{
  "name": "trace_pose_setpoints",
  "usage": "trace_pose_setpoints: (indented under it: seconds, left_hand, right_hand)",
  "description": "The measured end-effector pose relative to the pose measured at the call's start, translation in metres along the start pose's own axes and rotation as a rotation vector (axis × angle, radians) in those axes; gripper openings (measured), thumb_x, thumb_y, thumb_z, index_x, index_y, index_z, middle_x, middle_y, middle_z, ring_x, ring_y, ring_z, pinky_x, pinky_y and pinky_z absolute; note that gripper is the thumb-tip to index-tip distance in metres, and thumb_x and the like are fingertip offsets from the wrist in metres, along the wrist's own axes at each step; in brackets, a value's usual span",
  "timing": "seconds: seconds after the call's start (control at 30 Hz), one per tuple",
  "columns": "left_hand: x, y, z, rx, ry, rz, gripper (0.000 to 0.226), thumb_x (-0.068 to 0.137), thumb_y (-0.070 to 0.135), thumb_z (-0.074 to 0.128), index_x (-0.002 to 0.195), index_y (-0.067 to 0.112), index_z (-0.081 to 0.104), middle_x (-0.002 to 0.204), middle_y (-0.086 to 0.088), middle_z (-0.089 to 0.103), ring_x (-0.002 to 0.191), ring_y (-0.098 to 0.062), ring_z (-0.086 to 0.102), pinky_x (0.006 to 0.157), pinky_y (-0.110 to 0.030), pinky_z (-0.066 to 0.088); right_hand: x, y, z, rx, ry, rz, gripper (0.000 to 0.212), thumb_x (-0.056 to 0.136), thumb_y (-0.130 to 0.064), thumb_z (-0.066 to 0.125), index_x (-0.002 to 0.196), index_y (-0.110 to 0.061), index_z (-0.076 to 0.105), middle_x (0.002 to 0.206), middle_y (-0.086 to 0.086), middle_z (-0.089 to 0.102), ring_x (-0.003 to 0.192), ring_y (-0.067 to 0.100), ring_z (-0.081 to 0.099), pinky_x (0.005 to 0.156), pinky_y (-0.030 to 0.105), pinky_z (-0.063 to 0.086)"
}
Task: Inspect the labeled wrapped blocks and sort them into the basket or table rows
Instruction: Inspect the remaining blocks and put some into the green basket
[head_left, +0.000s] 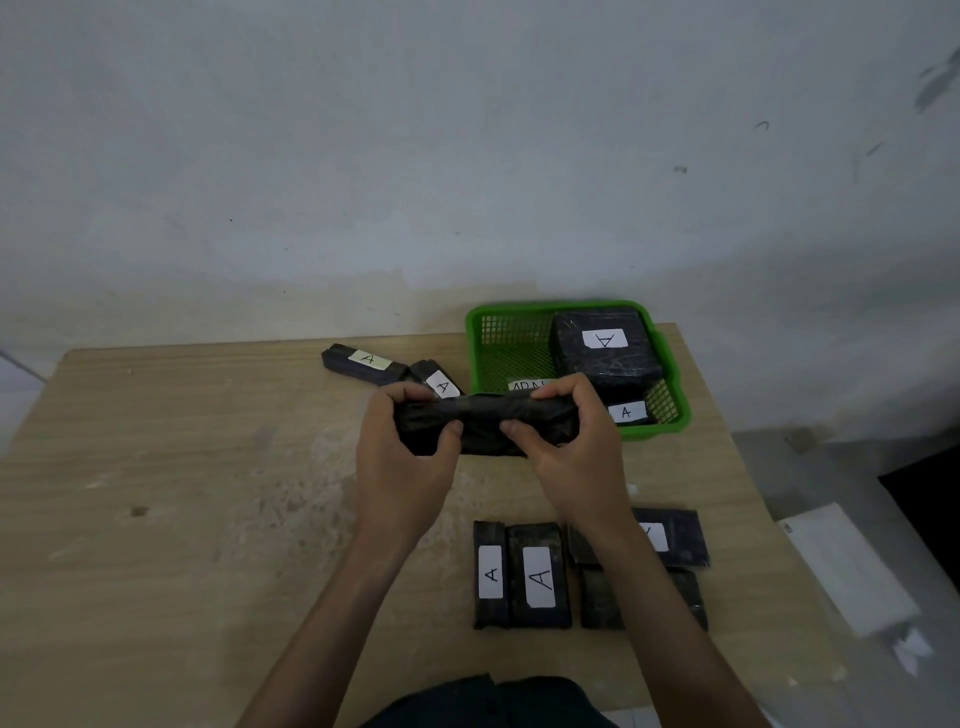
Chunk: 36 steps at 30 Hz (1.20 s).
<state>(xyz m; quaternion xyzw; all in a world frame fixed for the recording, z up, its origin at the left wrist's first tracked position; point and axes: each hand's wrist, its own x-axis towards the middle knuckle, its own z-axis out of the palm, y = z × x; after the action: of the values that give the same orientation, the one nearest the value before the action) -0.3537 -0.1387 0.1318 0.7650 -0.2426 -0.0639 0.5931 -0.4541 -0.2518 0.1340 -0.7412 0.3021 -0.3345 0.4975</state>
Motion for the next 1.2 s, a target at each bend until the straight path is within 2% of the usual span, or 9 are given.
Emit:
trace_pose_setpoints:
  seconds: [0.1,0.17,0.3,0.47,0.57,0.73,0.9,1.13,1.2]
  left_hand:
    - [0.003,0.007,-0.003,-0.117,-0.092,-0.083,0.050,0.081,0.009,0.070,0.121,0.022,0.043,0.110,0.012,0.056,0.097,0.005,0.057,0.080,-0.009,0.048]
    - [0.005,0.009,-0.005,-0.273,-0.101,-0.237,0.050,0.083,0.016,0.067,0.127,0.022,0.043,0.111,0.010,0.056,0.101,-0.002,0.058,0.083,-0.019,0.050]
    - [0.011,0.012,-0.010,-0.433,-0.156,-0.520,0.026,0.086,0.018,0.064,0.111,0.017,0.055,0.110,-0.006,0.062,0.096,-0.019,0.065,0.076,-0.033,0.054]
    - [0.012,0.004,-0.017,-0.261,-0.230,-0.356,0.025,0.080,0.004,0.070,0.092,0.020,0.056,0.089,-0.001,0.061,0.083,-0.015,0.060,0.071,-0.024,0.050]
    - [0.012,0.005,-0.016,-0.110,-0.238,-0.278,0.027,0.078,0.007,0.073,0.086,0.023,0.053,0.082,0.004,0.059,0.072,-0.007,0.055,0.059,-0.010,0.045]
    - [0.009,0.006,-0.008,0.031,-0.125,-0.211,0.032,0.077,0.013,0.075,0.080,0.028,0.047,0.081,0.009,0.056,0.071,-0.001,0.054,0.055,-0.005,0.042]
    - [0.006,-0.003,-0.003,0.068,-0.084,-0.150,0.036,0.078,0.012,0.074,0.081,0.032,0.044,0.083,0.012,0.056,0.075,0.001,0.054,0.062,-0.008,0.042]
    - [0.000,-0.011,-0.004,0.042,-0.058,-0.195,0.031,0.078,0.014,0.074,0.085,0.028,0.048,0.085,0.009,0.058,0.077,-0.001,0.056,0.062,-0.013,0.043]
    - [0.002,-0.016,-0.003,0.049,-0.096,-0.219,0.026,0.080,0.015,0.072,0.093,0.022,0.051,0.086,0.010,0.058,0.078,0.000,0.056,0.062,-0.011,0.045]
  right_hand:
    - [0.006,-0.001,-0.009,0.040,-0.060,-0.075,0.036,0.074,-0.003,0.078,0.091,-0.020,0.050,0.091,-0.004,0.056,0.085,0.008,0.056,0.076,0.024,0.050]
    - [0.008,-0.003,-0.013,0.070,-0.103,-0.127,0.036,0.076,-0.002,0.075,0.092,-0.022,0.049,0.096,-0.004,0.055,0.091,0.015,0.056,0.080,0.035,0.052]
    - [0.009,-0.003,-0.022,0.110,-0.198,-0.159,0.034,0.078,-0.005,0.071,0.098,-0.020,0.048,0.104,-0.006,0.053,0.099,0.018,0.055,0.085,0.038,0.051]
    - [0.011,-0.008,-0.023,0.074,-0.269,0.219,0.049,0.084,-0.022,0.070,0.126,-0.022,0.046,0.113,-0.003,0.058,0.090,-0.009,0.060,0.077,0.013,0.051]
    - [0.016,-0.005,-0.023,0.066,-0.332,0.414,0.038,0.085,-0.022,0.070,0.120,-0.011,0.058,0.110,0.007,0.059,0.075,-0.001,0.065,0.059,0.012,0.052]
    - [0.017,0.001,-0.013,-0.076,-0.275,0.270,0.016,0.081,-0.015,0.074,0.096,-0.012,0.070,0.090,0.003,0.067,0.077,0.005,0.065,0.058,0.011,0.049]
    - [0.013,0.013,-0.005,-0.222,-0.200,0.200,0.015,0.077,-0.024,0.077,0.089,-0.023,0.068,0.091,0.000,0.067,0.089,0.015,0.063,0.080,0.038,0.055]
    - [0.007,0.007,-0.002,-0.235,-0.160,0.159,0.016,0.077,-0.023,0.078,0.087,-0.022,0.066,0.083,-0.007,0.063,0.082,0.015,0.064,0.073,0.040,0.058]
    - [0.008,0.007,-0.002,-0.256,-0.178,0.151,0.016,0.077,-0.024,0.078,0.087,-0.021,0.065,0.082,-0.006,0.063,0.078,0.014,0.064,0.071,0.033,0.058]
